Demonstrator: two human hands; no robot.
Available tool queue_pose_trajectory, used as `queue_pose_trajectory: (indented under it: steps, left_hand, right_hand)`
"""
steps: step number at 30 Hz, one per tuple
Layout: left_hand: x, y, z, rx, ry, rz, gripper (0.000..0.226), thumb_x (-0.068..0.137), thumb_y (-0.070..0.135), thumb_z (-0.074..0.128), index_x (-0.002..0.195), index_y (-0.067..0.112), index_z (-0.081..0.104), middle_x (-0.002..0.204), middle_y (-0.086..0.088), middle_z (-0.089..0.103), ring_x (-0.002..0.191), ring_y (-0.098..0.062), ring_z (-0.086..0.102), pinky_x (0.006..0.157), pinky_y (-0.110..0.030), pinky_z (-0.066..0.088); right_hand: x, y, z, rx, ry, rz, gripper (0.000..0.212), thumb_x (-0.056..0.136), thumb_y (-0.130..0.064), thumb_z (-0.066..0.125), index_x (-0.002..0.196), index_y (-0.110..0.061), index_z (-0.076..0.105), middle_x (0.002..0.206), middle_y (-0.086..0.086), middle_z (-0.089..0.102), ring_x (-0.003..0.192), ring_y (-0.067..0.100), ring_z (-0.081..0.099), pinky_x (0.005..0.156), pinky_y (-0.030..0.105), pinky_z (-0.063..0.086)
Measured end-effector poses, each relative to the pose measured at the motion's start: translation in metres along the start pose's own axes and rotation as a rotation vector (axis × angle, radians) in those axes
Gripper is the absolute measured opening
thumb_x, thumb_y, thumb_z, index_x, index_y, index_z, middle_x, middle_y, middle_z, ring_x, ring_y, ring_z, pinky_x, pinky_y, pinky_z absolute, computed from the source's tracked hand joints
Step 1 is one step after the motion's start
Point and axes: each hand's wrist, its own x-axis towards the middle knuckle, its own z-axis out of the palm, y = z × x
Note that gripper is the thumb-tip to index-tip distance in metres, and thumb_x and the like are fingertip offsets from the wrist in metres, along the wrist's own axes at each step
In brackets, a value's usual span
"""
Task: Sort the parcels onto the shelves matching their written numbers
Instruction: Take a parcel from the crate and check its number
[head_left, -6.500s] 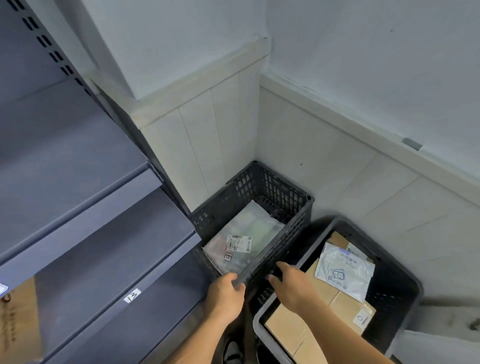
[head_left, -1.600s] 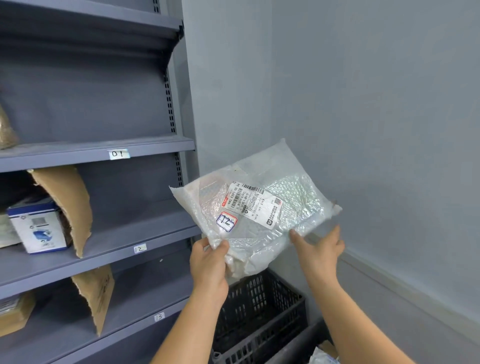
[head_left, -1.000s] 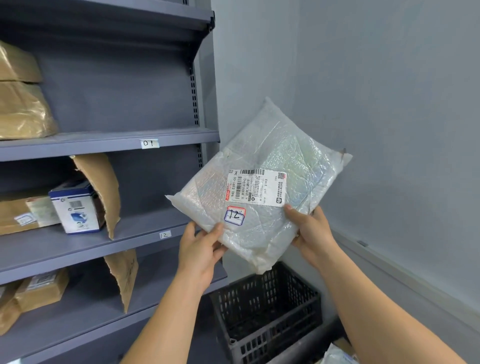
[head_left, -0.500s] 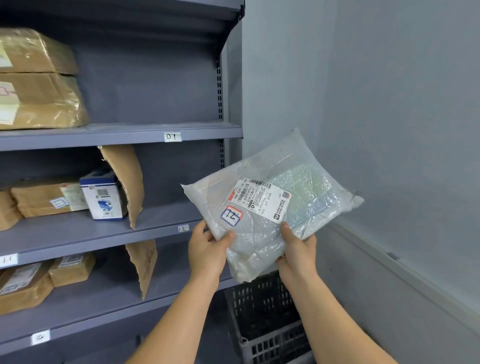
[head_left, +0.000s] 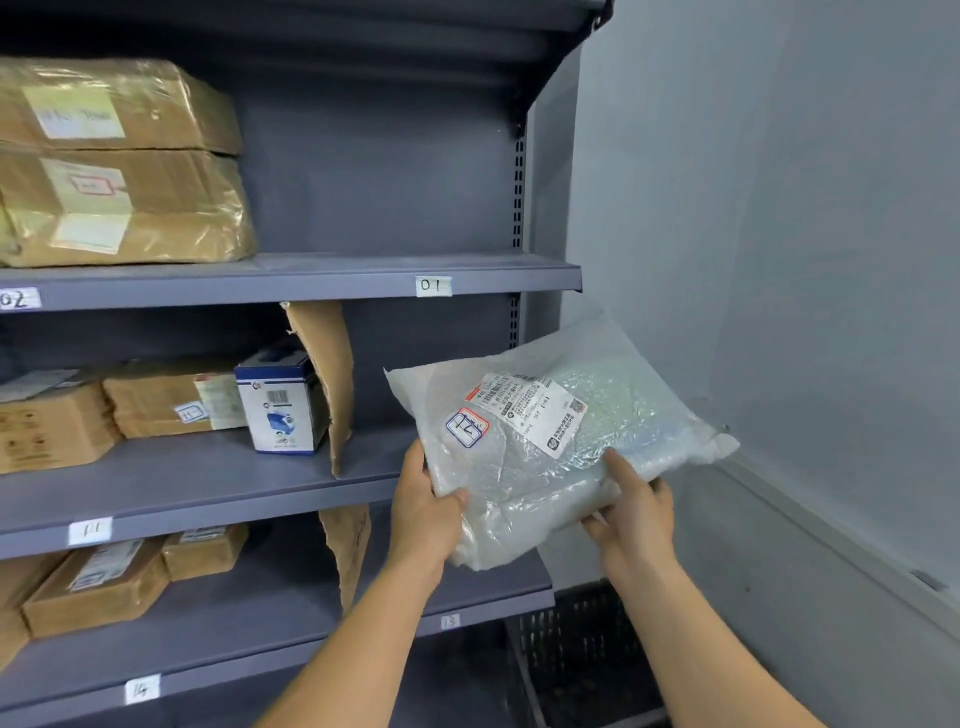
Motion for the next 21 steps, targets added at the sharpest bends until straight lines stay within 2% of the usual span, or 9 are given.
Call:
queue_pose_trajectory:
  steps: [3, 7, 13, 15, 18, 21]
  left_hand:
    - [0.025, 0.000, -0.021, 0.050, -0.029, 0.006, 0.071, 0.084, -0.015, 0.055, 0.122, 0.044, 0.051, 0.111, 0.011, 0.067, 0.100, -0.009, 0.064, 0.076, -0.029, 0.054]
    - [0.051, -0.004, -0.038, 0.110, -0.017, -0.012, 0.067, 0.084, -0.013, 0.053, 0.121, 0.043, 0.052, 0.104, 0.016, 0.065, 0.095, -0.004, 0.062, 0.070, -0.026, 0.052]
    - [0.082, -0.010, -0.040, 0.169, 0.088, 0.008, 0.062, 0.082, -0.003, 0.054, 0.121, 0.046, 0.059, 0.103, 0.016, 0.070, 0.096, -0.011, 0.066, 0.087, -0.042, 0.058]
    - [0.091, -0.010, -0.042, 0.235, 0.148, 0.027, 0.067, 0.082, -0.003, 0.047, 0.122, 0.050, 0.057, 0.105, 0.020, 0.069, 0.097, -0.011, 0.065, 0.088, -0.041, 0.058]
    - [0.108, -0.007, -0.046, 0.334, 0.216, 0.087, 0.064, 0.081, -0.005, 0.040, 0.114, 0.048, 0.055, 0.107, 0.020, 0.065, 0.099, -0.015, 0.061, 0.088, -0.036, 0.054]
    - [0.125, -0.009, -0.044, 0.459, 0.226, 0.085, 0.055, 0.080, 0.007, 0.051, 0.128, 0.034, 0.053, 0.116, 0.008, 0.063, 0.107, -0.023, 0.059, 0.092, -0.037, 0.051]
  right_hand:
    - [0.020, -0.008, 0.002, -0.067, 0.063, -0.063, 0.054, 0.088, -0.017, 0.074, 0.137, -0.024, 0.051, 0.120, 0.001, 0.071, 0.104, 0.026, 0.071, 0.079, 0.045, 0.059]
    - [0.037, -0.010, -0.003, -0.110, 0.101, -0.052, 0.042, 0.090, -0.015, 0.072, 0.129, -0.014, 0.057, 0.117, 0.006, 0.070, 0.102, 0.030, 0.070, 0.082, 0.046, 0.058]
    - [0.053, 0.015, 0.011, -0.117, 0.092, 0.007, 0.037, 0.092, -0.009, 0.068, 0.127, -0.010, 0.058, 0.113, 0.009, 0.071, 0.100, 0.033, 0.070, 0.083, 0.047, 0.058]
    - [0.061, 0.024, 0.019, -0.114, 0.071, 0.025, 0.038, 0.093, -0.008, 0.067, 0.129, -0.011, 0.057, 0.114, 0.009, 0.070, 0.100, 0.034, 0.070, 0.078, 0.044, 0.058]
    - [0.078, 0.039, 0.032, -0.109, 0.050, 0.069, 0.036, 0.095, -0.008, 0.065, 0.129, -0.011, 0.056, 0.114, 0.011, 0.069, 0.102, 0.035, 0.069, 0.074, 0.042, 0.058]
    - [0.099, 0.056, 0.040, -0.108, 0.063, 0.116, 0.040, 0.094, -0.010, 0.066, 0.132, -0.010, 0.054, 0.118, 0.013, 0.068, 0.105, 0.035, 0.067, 0.075, 0.042, 0.059]
